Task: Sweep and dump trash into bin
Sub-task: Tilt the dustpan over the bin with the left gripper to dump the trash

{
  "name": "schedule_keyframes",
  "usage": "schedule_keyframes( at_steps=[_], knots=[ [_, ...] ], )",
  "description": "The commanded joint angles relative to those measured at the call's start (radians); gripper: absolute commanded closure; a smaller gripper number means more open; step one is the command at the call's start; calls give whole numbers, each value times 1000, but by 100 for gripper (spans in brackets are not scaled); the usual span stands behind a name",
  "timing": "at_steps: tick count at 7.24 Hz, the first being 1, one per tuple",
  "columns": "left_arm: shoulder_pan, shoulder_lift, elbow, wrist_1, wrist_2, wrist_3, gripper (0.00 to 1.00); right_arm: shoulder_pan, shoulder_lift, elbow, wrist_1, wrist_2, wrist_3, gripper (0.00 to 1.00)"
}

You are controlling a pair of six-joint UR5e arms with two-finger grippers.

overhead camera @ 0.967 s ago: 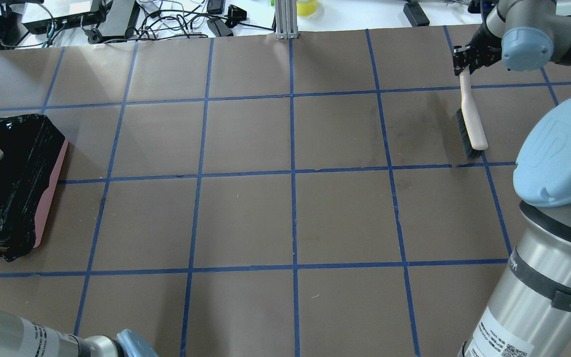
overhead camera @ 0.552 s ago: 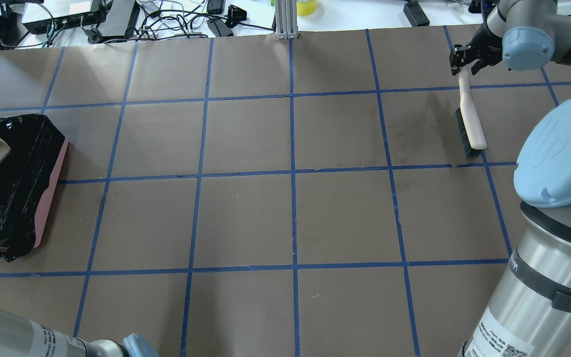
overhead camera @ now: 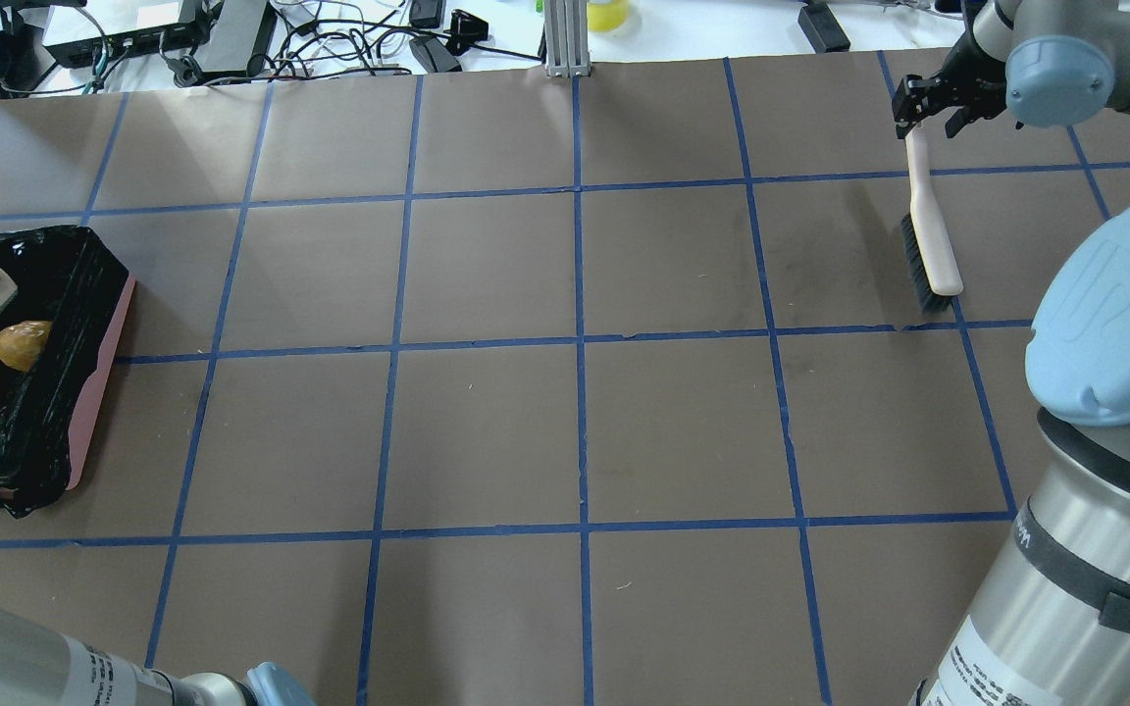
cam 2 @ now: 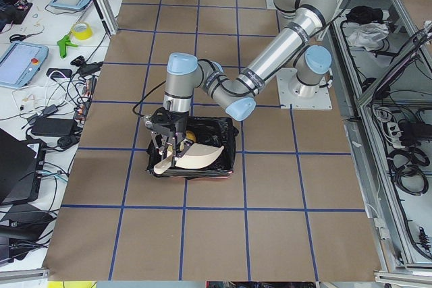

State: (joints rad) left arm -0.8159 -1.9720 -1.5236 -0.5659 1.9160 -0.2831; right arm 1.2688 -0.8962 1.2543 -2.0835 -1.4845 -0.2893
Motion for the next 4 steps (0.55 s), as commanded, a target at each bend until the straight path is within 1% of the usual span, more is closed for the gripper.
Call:
schedule_keyframes(
  at_steps=[1,2,3,4],
  knots=[
    [-9,24,0,79,5,89,100,10,-116,-6,205,1,4,31],
    [-14,16,-1,192,21,192,100,24,-172,-6,277,1,5,30],
    [-37,13,-4,243,24,234,100,56,-226,-6,351,1,13,30],
    [-70,33,-12,256,43,258,100,113,-254,2,393,0,44,30]
  ],
)
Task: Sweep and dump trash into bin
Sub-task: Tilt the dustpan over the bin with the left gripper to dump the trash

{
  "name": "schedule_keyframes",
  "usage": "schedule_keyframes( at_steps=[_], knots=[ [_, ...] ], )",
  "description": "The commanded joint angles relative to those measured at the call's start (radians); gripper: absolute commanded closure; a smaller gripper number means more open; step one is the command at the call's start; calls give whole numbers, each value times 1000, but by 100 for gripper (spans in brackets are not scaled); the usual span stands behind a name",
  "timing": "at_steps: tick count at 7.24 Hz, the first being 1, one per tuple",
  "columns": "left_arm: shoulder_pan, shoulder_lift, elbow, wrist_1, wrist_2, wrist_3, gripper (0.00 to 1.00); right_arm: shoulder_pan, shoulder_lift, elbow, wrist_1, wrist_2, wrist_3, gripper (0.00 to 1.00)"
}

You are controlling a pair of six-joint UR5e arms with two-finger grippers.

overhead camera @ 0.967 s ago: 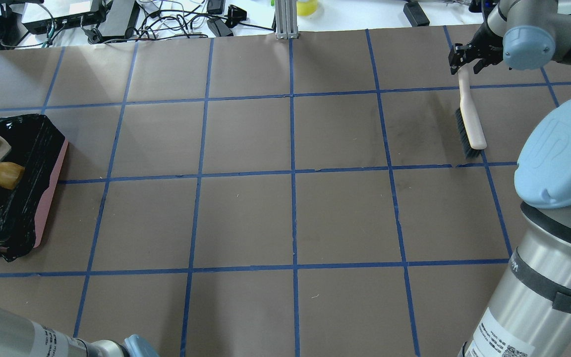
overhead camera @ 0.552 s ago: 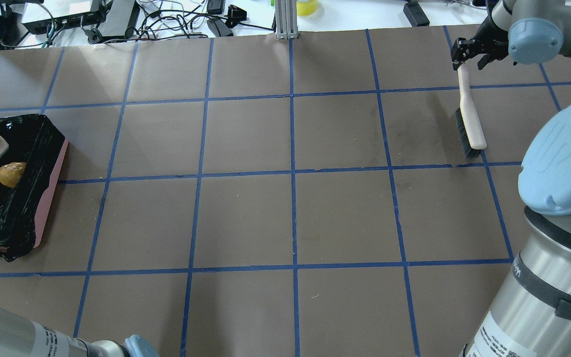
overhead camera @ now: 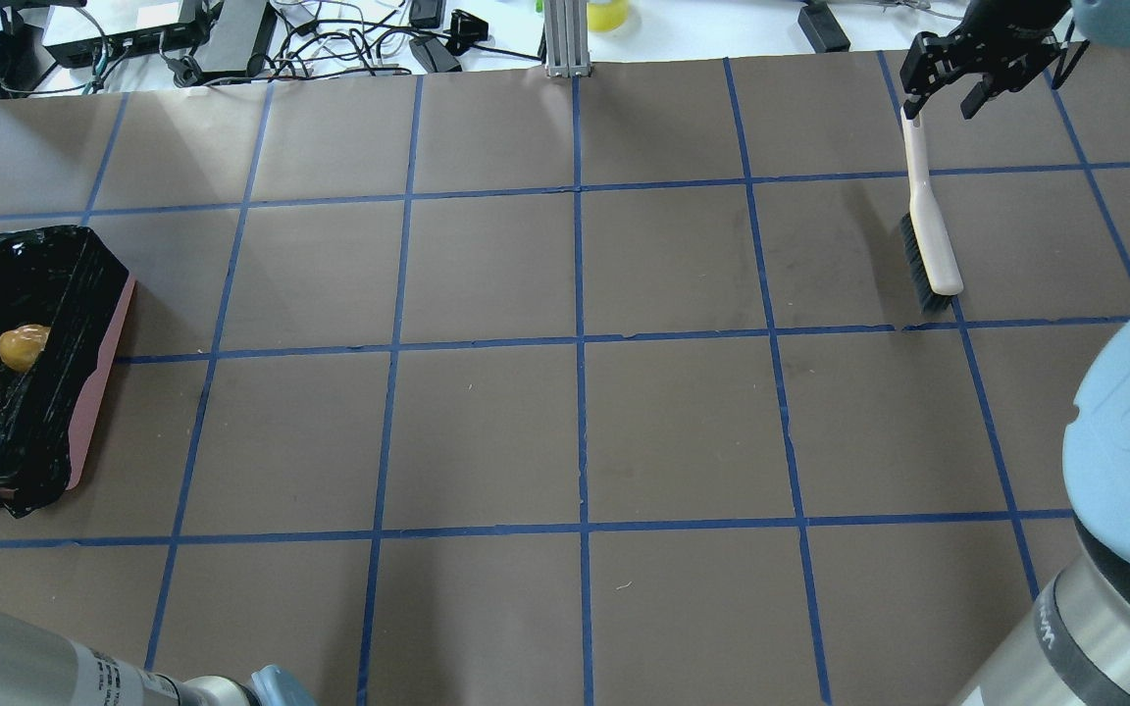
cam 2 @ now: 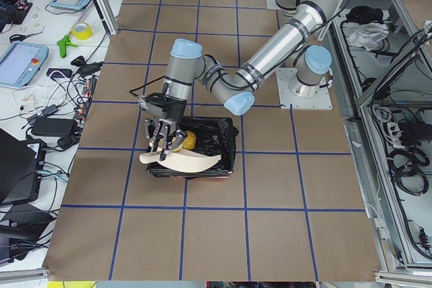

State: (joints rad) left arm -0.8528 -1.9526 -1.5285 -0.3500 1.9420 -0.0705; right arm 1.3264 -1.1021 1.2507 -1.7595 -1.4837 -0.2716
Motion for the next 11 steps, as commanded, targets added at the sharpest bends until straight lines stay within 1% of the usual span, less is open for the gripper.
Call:
schedule_keyframes(
  at_steps=[1,2,3,4,5,6,7,8,9,10,11],
  knots=[
    [-72,24,-13,99,20,111,100,100,-89,24,71,0,35,30],
    [-83,14,-30,196,20,167,100,112,-143,68,72,20,54,29],
    [-81,21,-44,200,14,201,100,113,-210,117,68,119,54,27],
    [-83,35,-41,160,14,207,100,113,-263,142,71,112,58,27],
    [-87,64,-30,20,12,187,100,114,-304,153,95,59,61,27],
    [-103,95,-21,-86,9,117,100,141,-336,156,118,-1,68,26],
    [-145,130,-19,-227,-3,39,100,164,-353,165,176,-33,71,26],
    [-207,162,-19,-304,6,-69,100,168,-367,170,193,-41,80,26],
    [-262,184,-19,-393,14,-203,100,175,-373,170,195,-37,127,30],
    [-294,190,-19,-502,0,-363,100,195,-372,168,187,-38,129,51],
    [-331,179,-27,-570,-5,-532,100,209,-378,167,196,-53,135,52]
  ],
)
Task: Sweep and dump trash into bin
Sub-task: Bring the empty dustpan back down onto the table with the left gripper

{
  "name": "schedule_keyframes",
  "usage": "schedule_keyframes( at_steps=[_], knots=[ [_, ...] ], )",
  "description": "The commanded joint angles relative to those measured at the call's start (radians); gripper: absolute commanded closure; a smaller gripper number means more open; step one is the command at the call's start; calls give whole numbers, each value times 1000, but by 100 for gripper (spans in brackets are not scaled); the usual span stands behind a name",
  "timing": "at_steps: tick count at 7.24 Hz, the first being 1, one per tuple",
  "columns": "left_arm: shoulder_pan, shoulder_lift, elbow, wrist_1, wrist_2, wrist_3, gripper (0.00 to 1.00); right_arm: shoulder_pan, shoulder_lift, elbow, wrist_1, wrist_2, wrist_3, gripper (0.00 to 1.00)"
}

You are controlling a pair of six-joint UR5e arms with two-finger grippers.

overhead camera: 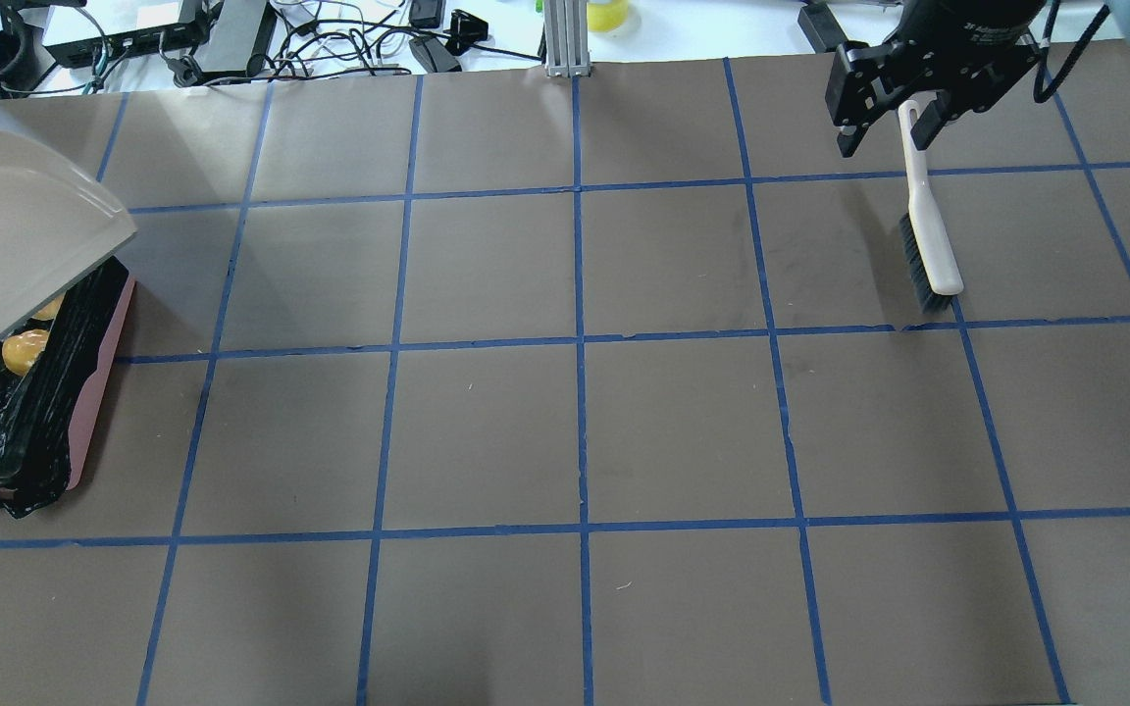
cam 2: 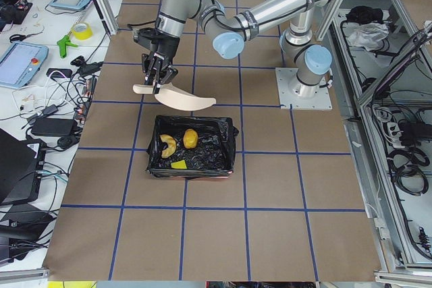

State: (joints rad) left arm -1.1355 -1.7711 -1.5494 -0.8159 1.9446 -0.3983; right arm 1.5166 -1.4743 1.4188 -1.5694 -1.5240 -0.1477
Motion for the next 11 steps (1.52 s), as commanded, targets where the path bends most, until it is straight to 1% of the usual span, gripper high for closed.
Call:
schedule_keyframes(
  at_steps=[1,2,3,4,6,7,8,9,10,11],
  knots=[
    [-100,-17,-9,-109,-7,-311,100,26,-18,2,6,-54,26,51],
    [-140,-39,-14,-123,-42,-467,100,27,-21,3,2,-42,27,24],
    [-144,-65,-15,-150,-120,-572,100,28,-24,6,6,-42,27,0],
    [-153,-92,-15,-152,-169,-684,100,28,-24,12,6,-42,22,0],
    [-223,-164,-15,-151,-173,-846,100,28,-27,23,15,-44,8,0],
    [-257,-198,-14,-138,-171,-890,100,27,-26,32,12,-41,10,0],
    [-260,-232,-12,-137,-179,-893,100,27,-29,38,14,-42,10,0],
    [-260,-260,-5,-125,-211,-893,100,27,-34,45,14,-42,10,0],
    [-267,-284,-5,-88,-217,-895,100,27,-35,49,14,-41,10,0],
    [-270,-300,-5,-85,-219,-889,100,27,-38,48,12,-51,16,0]
  ],
)
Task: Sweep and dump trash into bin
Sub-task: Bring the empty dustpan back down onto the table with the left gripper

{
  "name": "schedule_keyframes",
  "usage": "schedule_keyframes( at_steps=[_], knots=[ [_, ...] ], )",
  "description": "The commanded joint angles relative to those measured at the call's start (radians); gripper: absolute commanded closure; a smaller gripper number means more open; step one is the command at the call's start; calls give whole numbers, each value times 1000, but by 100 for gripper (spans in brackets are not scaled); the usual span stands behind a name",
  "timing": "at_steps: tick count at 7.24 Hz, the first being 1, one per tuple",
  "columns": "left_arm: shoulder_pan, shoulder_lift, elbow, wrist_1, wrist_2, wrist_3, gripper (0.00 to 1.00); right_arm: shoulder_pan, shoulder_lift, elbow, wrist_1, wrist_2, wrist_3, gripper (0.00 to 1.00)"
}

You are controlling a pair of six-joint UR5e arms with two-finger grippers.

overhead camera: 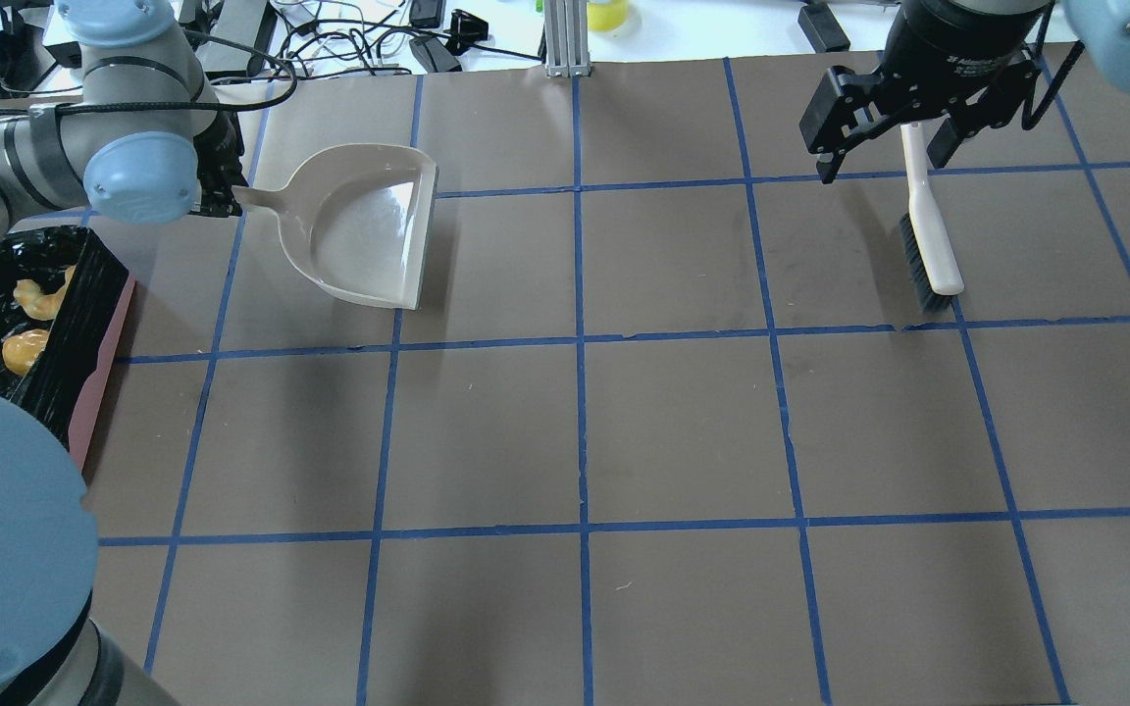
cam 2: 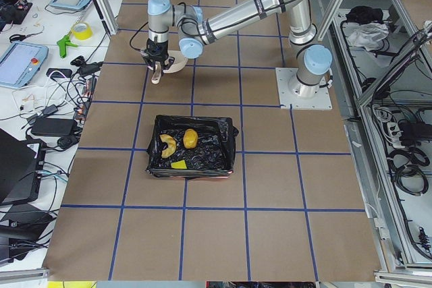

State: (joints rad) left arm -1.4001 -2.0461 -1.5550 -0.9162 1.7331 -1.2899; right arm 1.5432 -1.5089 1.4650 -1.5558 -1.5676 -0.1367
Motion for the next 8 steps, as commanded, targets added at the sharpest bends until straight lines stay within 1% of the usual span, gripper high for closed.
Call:
schedule_keyframes(
  at_steps=[1,2,6,8],
  knots=[
    [-5,-38,1,16,-23,10,100,0,-5,3,-4,1,0,0],
    [-5,-43,1,16,-55,9,100,0,-4,3,0,1,6,0],
    [-5,-57,-7,14,-46,21,100,-5,-5,5,2,-2,-3,0],
    [-5,-75,4,36,-46,21,100,-6,-5,12,2,0,-3,0]
  ],
)
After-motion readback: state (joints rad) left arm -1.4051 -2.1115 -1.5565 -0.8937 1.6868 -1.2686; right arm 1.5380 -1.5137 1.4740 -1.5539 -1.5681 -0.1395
